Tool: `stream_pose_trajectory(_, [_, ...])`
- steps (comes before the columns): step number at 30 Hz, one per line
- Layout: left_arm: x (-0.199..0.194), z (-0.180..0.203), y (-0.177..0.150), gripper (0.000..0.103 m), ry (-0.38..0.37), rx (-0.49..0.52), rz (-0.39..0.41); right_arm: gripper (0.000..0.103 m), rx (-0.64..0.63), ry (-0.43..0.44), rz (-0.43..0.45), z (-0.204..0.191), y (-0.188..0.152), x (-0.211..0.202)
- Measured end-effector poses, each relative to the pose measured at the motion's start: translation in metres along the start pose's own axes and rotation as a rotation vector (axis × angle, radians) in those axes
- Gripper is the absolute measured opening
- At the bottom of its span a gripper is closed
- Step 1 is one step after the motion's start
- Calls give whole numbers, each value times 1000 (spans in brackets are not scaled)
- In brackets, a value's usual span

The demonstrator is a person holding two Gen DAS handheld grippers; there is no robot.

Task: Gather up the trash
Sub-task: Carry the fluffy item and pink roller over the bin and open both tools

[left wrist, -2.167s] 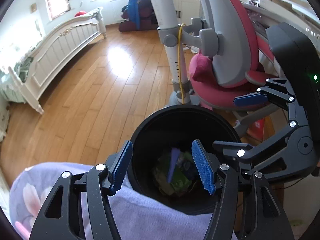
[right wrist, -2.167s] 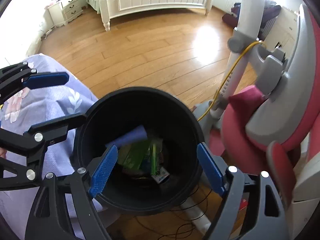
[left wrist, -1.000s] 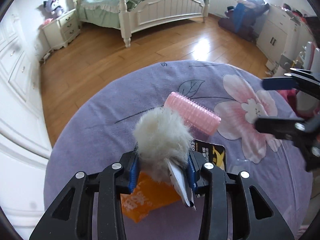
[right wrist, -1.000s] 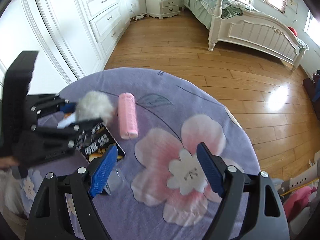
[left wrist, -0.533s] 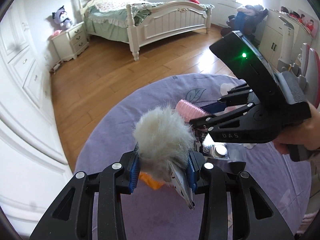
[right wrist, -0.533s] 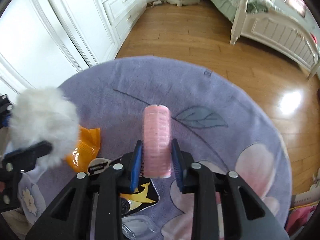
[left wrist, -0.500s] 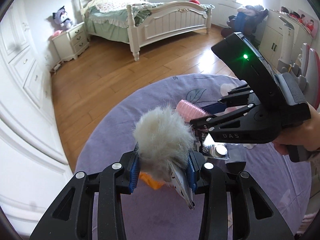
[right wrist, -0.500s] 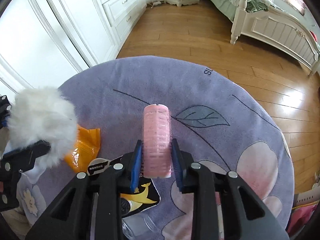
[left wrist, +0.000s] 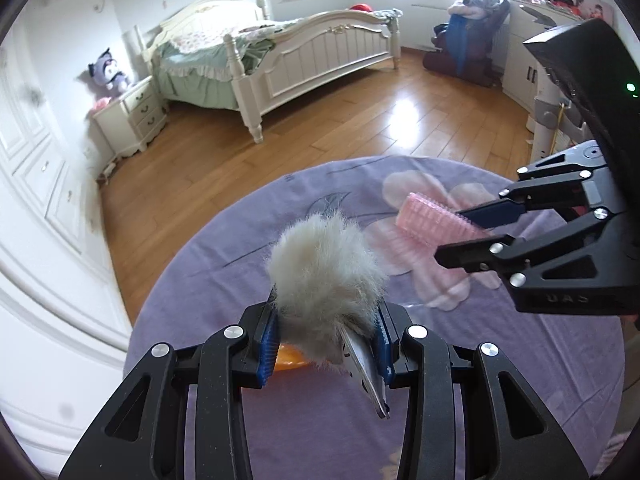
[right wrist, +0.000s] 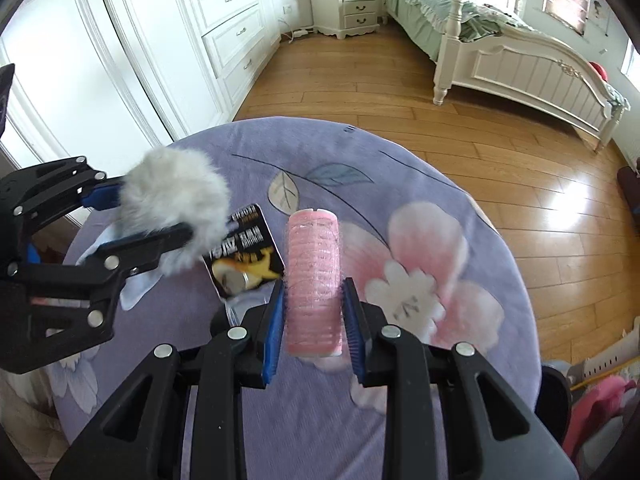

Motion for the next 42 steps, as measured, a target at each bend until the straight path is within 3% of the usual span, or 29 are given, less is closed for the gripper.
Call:
stream_pose_trajectory(12, [9, 118, 39, 39, -81, 141, 41, 27, 134, -120, 29, 96, -72, -54])
stream_pose_trajectory(27, [87, 315, 81, 39, -296, 303, 12, 27, 401, -298, -69, 238, -183, -56])
stream_pose_trajectory(33, [125, 361, 93, 39, -339, 327, -27, 28, 460, -333, -109, 270, -207, -44])
stream_pose_trajectory(37, [143, 369, 96, 42, -338, 323, -51, 28, 480, -347, -129, 288, -224, -38])
stream_pose_trajectory(41, [153, 368, 101, 48, -321, 308, -61, 36, 489, -369, -149, 300, -229, -29])
stream_pose_trajectory(42, [156, 369, 102, 50, -316, 306, -61, 54, 492, -367, -154, 300, -229, -27])
Point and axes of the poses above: each gripper's, at about its wrist camera, not at the fingertips, and x roughly the way its jaws point, z to its right, y to its top, the point moved 10 cm from there along x, roughly the way its jaws point, and after that the axes turned 12 degrees about -y, right-handed, at the moved point
